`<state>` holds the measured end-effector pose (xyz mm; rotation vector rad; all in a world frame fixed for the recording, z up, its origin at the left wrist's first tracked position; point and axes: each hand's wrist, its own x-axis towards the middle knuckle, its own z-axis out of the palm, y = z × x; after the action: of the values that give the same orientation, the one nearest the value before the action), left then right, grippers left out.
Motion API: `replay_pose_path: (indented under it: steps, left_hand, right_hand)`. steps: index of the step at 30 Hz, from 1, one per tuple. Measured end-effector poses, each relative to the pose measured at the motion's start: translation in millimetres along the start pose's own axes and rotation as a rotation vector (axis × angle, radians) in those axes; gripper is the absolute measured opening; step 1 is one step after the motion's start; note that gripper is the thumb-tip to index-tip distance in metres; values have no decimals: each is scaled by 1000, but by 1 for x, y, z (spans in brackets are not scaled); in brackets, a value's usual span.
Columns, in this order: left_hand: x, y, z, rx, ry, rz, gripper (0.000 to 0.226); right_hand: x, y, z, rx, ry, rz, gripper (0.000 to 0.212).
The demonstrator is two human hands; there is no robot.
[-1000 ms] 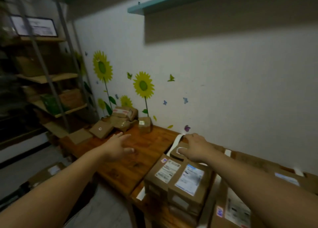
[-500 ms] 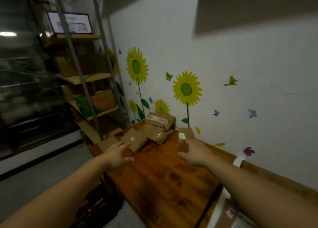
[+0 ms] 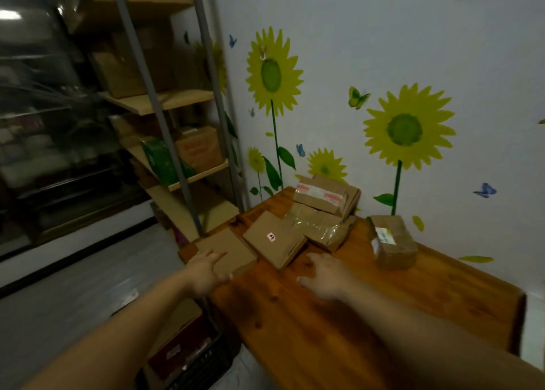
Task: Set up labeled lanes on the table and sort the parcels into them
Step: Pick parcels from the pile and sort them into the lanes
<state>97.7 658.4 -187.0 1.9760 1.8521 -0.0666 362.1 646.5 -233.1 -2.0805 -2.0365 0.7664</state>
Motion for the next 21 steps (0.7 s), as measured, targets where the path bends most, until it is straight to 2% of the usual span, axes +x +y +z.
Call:
replay_pose_path:
  steps: [6, 9, 12, 16, 19, 21]
  left_hand:
    - [90, -78, -28, -1, -87, 70, 72]
    - [136, -103, -33, -16, -125, 72, 72]
    - [180, -118, -30, -5, -171, 88, 73]
    - [233, -134, -20, -8, -226, 111, 75]
    - [264, -147, -13, 2, -255, 114, 73]
    - [284, -155, -11, -5, -264, 113, 72]
  right_hand:
    - [70, -59, 39, 29, -35, 98, 75]
    - [96, -80, 58, 128, -79, 154, 70]
    - [120, -89, 79, 163, -162, 122, 64]
    - [166, -100, 103, 218, -186, 118, 56]
    - [192, -108, 124, 335, -233, 138, 63]
    - [200, -110, 137, 456, -199, 181, 67]
